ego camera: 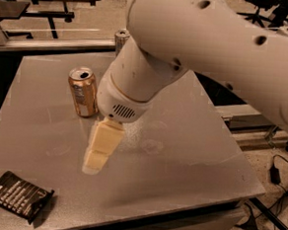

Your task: Move rxbar chocolate near redbull can

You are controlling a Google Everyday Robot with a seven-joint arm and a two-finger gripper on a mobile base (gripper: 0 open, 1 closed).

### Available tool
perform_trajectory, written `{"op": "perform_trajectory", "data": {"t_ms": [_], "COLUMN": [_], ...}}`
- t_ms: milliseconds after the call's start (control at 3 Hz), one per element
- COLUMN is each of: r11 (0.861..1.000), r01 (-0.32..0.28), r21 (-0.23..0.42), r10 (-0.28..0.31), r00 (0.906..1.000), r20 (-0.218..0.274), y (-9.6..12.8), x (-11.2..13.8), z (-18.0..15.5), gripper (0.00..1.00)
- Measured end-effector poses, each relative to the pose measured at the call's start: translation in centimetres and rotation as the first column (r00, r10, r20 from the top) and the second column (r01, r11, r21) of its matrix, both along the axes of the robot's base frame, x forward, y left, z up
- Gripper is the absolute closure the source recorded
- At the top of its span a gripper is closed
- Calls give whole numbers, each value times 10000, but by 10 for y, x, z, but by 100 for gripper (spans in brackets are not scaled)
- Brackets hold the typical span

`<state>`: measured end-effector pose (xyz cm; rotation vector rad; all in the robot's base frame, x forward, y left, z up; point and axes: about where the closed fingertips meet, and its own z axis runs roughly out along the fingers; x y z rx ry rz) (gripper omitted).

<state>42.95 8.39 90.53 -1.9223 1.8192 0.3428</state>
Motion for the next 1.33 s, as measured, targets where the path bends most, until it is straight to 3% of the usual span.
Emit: {"op": "perform_trajectory", "data": {"t_ms": [667,1333], "r11": [9991,9989], "r01": [51,-469], "r21": [432,41], "r10": [-42,471], "r00": [9998,9983], "r20": [-219,-351], "y": [36,69], "x": [-20,-57], "z": [-16,-43], "gripper": [0,0]}}
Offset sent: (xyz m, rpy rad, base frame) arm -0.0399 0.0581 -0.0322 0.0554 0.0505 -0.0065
